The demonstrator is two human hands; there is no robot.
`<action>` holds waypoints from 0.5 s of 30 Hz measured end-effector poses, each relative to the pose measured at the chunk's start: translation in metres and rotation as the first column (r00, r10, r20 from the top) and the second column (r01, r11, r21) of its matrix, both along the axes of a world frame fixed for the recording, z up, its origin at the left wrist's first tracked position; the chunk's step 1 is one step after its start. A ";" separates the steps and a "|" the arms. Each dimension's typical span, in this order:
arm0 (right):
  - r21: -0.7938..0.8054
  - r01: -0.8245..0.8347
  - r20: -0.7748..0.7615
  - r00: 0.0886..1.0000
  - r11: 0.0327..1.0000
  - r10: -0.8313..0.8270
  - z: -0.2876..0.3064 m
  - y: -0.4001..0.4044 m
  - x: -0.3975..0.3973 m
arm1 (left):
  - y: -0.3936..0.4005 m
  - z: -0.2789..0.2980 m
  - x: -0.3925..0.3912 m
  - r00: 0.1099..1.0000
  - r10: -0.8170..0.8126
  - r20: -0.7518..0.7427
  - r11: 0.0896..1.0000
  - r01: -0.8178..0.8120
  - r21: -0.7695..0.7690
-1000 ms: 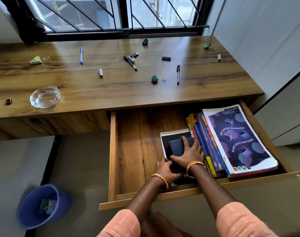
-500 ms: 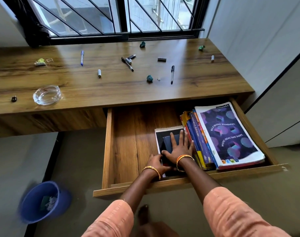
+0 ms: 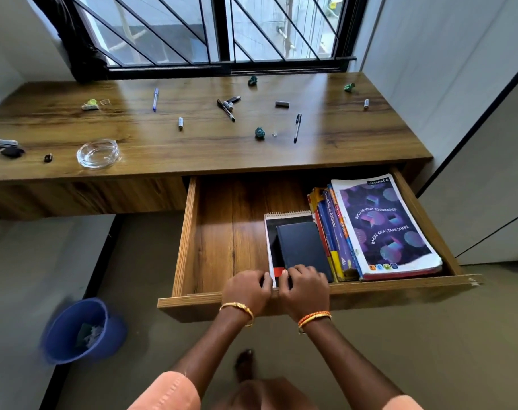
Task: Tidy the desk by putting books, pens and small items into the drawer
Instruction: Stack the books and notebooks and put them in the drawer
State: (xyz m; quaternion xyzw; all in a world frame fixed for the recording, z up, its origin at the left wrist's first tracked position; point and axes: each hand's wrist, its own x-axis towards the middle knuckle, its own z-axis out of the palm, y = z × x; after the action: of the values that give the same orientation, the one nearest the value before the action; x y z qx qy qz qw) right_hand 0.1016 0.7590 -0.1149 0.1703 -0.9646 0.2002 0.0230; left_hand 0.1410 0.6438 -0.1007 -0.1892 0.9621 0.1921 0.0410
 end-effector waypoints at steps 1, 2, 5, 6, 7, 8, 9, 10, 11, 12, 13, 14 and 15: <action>-0.020 -0.009 -0.051 0.999 1.000 0.008 -0.001 0.001 -0.001 | 0.003 -0.002 0.004 0.997 0.028 -0.070 0.998 -0.032 -0.048; -0.030 -0.019 -0.092 0.996 0.999 0.016 -0.001 0.002 -0.001 | 0.005 -0.003 0.007 0.992 0.048 -0.116 0.995 -0.057 -0.078; -0.032 -0.029 -0.179 0.983 0.999 0.023 -0.004 0.003 -0.001 | 0.007 -0.011 0.010 0.982 0.056 -0.181 0.988 -0.080 -0.131; -0.034 -0.032 -0.194 0.981 0.999 0.025 -0.006 0.002 -0.001 | 0.007 -0.014 0.009 0.977 0.056 -0.205 0.986 -0.086 -0.143; -0.035 -0.038 -0.206 0.978 0.999 0.030 -0.009 0.002 -0.001 | 0.006 -0.017 0.009 0.970 0.049 -0.239 0.984 -0.088 -0.154; -0.034 -0.044 -0.217 0.976 0.998 0.035 -0.011 0.002 -0.002 | 0.006 -0.019 0.009 0.960 0.029 -0.279 0.982 -0.080 -0.173; -0.032 -0.051 -0.230 0.972 0.998 0.042 -0.012 0.001 -0.003 | 0.005 -0.021 0.009 0.948 0.004 -0.317 0.977 -0.071 -0.200; -0.030 -0.054 -0.242 0.969 0.998 0.045 -0.013 0.001 -0.004 | 0.004 -0.023 0.008 0.936 -0.018 -0.351 0.971 -0.067 -0.228; -0.028 -0.055 -0.254 0.966 0.998 0.046 -0.014 0.000 -0.006 | 0.003 -0.025 0.007 0.925 -0.034 -0.379 0.967 -0.066 -0.248; -0.026 -0.054 -0.263 0.964 0.998 0.046 -0.015 0.000 -0.008 | 0.002 -0.027 0.006 0.915 -0.048 -0.400 0.963 -0.063 -0.261; -0.024 -0.055 -0.274 0.961 0.998 0.047 -0.015 -0.001 -0.010 | 0.001 -0.028 0.004 0.908 -0.055 -0.415 0.962 -0.062 -0.265; -0.020 -0.057 -0.284 0.957 0.998 0.049 -0.015 -0.002 -0.012 | 0.000 -0.027 0.001 0.902 -0.060 -0.428 0.961 -0.063 -0.268; -0.015 -0.060 -0.293 0.955 0.998 0.052 -0.016 -0.003 -0.015 | -0.001 -0.027 -0.002 0.896 -0.063 -0.440 0.961 -0.065 -0.270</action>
State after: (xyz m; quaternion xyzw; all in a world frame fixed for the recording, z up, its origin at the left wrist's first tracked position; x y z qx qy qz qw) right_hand 0.0867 0.7557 -0.1307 0.2250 -0.9429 0.1850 0.1618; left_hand 0.1389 0.6428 -0.1278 -0.1448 0.9631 0.0931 -0.2070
